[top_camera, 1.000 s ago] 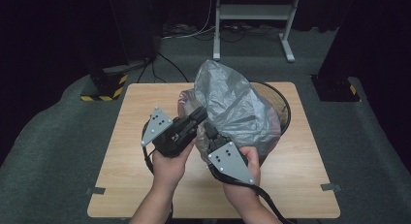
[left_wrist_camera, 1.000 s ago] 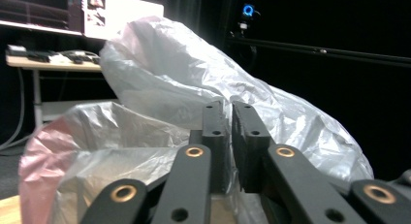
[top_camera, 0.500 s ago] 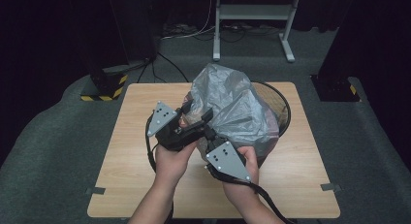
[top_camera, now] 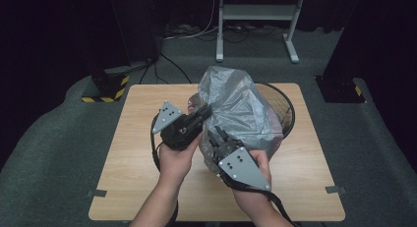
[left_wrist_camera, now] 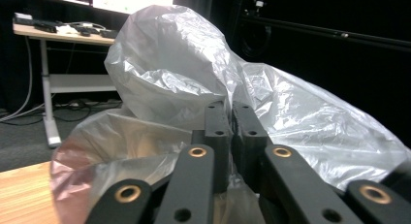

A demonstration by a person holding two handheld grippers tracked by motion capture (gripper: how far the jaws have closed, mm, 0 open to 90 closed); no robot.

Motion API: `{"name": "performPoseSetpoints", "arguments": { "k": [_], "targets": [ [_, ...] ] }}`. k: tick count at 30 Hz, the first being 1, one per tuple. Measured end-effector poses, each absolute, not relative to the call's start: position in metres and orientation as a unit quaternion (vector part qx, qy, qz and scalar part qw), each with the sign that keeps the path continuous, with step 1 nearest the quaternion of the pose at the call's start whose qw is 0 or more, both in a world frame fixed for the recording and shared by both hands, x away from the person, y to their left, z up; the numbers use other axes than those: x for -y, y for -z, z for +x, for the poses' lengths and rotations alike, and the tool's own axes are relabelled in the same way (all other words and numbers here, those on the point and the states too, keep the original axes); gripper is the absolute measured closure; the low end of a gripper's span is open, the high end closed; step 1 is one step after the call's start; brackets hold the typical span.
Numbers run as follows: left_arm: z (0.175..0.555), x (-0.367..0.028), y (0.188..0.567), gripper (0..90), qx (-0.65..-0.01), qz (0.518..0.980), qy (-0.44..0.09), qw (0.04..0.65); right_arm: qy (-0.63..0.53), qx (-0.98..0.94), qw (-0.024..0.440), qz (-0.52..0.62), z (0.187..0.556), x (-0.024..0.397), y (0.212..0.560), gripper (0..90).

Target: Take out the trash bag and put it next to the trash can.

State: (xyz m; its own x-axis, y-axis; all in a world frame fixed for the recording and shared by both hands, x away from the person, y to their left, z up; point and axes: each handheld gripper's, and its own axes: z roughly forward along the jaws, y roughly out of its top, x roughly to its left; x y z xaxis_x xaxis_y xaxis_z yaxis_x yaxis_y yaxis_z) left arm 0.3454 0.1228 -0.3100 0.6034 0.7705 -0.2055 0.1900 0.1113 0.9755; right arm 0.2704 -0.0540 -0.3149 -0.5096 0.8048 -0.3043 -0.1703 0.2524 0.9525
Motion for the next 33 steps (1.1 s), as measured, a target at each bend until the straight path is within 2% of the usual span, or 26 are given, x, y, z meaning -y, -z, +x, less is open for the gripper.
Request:
{"name": "performPoseSetpoints", "arguments": {
  "k": [5,19,27,33],
  "targets": [
    [0.343,-0.121,0.307,87.9,-0.388,0.621,-0.241,0.637,-0.593,-0.641,0.417,0.252,0.263,0.077,0.298,68.7],
    [0.355,-0.11,0.293,88.4,-0.379,0.623,-0.243,0.64,-0.57,-0.617,0.441,0.316,0.269,0.165,0.279,60.5],
    [0.354,-0.107,0.28,88.7,-0.372,0.611,-0.255,0.651,-0.545,-0.603,0.455,0.364,0.276,0.214,0.293,58.4],
    [0.351,-0.105,0.275,88.8,-0.356,0.598,-0.268,0.666,-0.505,-0.617,0.451,0.401,0.29,0.238,0.328,55.8]
  ]
}}
